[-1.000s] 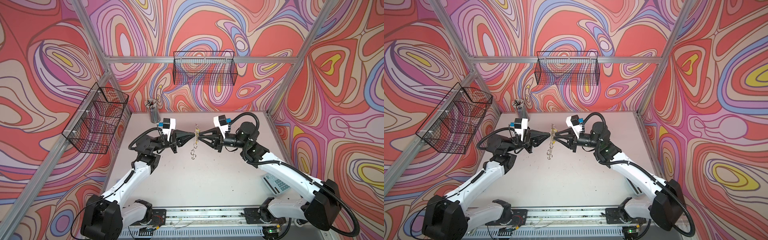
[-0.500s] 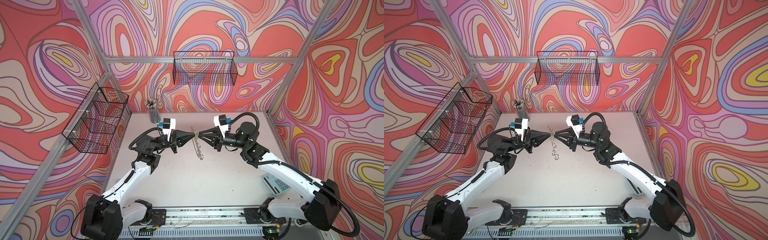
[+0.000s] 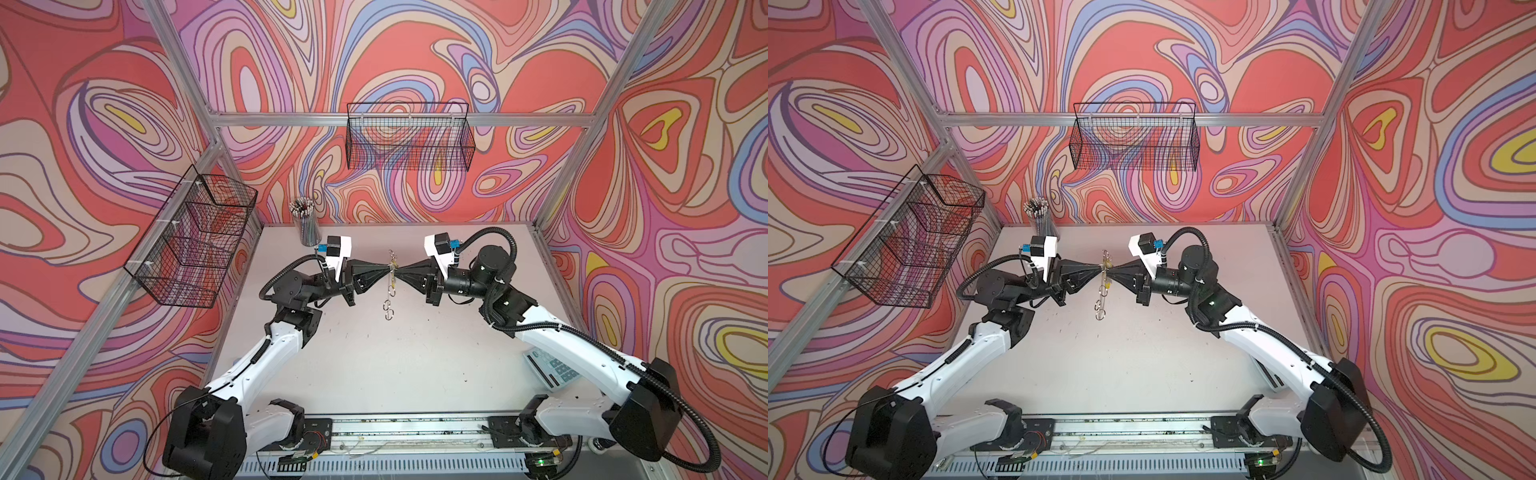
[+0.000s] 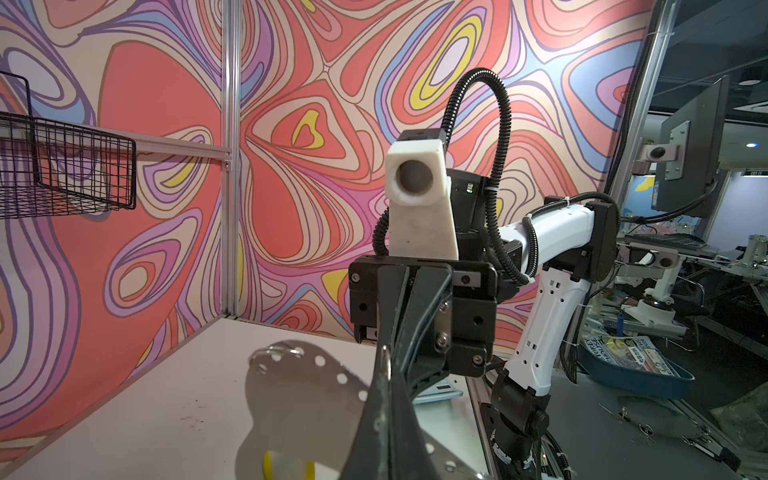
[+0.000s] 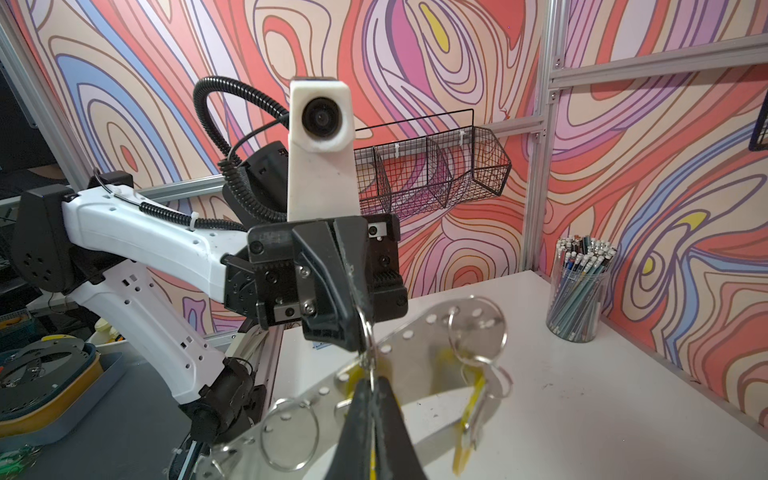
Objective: Put the keys on the keyring
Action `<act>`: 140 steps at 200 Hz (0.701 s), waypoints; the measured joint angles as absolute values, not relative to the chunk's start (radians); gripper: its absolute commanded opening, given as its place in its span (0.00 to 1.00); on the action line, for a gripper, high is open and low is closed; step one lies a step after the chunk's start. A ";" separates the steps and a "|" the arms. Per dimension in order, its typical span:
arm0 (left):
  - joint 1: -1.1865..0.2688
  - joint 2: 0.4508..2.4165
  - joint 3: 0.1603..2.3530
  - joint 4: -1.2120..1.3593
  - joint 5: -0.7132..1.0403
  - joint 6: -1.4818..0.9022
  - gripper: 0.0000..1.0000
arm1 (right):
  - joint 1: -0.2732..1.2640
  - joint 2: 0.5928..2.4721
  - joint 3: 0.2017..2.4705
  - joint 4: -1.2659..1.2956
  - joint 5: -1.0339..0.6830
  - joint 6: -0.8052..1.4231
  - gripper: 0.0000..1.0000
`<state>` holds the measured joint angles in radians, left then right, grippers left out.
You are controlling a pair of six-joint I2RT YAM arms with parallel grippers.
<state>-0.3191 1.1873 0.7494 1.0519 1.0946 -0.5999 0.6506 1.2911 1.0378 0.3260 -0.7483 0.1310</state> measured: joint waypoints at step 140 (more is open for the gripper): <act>-0.342 1.198 0.719 1.134 0.984 -0.653 0.00 | 0.676 1.186 0.905 0.388 -0.632 0.159 0.24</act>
